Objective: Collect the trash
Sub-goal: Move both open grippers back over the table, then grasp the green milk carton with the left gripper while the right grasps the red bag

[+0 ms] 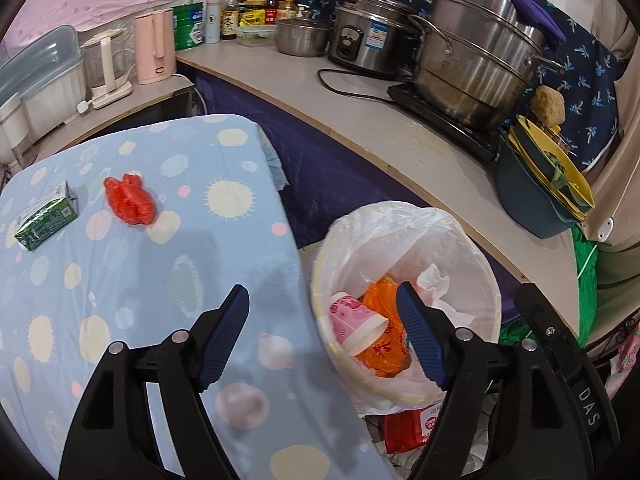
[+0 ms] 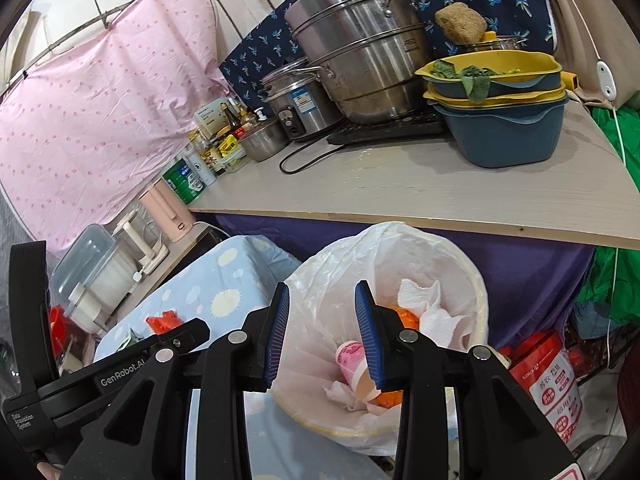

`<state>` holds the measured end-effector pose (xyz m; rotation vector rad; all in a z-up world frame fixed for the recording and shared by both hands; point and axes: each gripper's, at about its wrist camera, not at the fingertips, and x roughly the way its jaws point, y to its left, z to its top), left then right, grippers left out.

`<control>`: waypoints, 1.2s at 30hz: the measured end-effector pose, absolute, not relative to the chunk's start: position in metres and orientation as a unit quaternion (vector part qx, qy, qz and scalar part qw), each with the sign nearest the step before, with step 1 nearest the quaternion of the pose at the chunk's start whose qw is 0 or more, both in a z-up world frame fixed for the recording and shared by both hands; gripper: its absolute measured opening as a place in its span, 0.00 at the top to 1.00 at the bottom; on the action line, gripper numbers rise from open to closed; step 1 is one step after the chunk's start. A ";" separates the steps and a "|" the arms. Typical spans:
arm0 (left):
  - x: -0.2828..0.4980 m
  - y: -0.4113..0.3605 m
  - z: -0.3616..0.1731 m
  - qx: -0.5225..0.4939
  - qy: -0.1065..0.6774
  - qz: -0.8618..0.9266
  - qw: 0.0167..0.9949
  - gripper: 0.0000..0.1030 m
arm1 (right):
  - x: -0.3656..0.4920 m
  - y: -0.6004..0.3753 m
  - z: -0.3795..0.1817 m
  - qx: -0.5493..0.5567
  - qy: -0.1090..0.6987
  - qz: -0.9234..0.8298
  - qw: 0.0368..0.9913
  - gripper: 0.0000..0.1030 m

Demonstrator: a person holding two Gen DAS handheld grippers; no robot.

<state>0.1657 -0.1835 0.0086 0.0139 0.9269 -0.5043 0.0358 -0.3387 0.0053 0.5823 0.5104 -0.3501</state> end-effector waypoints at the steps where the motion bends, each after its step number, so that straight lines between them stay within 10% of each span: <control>1: 0.167 -0.179 0.009 0.005 0.442 -0.237 0.865 0.30 | 0.039 -0.335 0.006 0.281 0.249 -0.167 0.912 0.67; 36: 0.247 0.040 -0.027 -0.028 0.443 -0.084 0.892 0.15 | 0.183 -0.152 -0.017 0.183 0.331 -0.049 0.924 0.50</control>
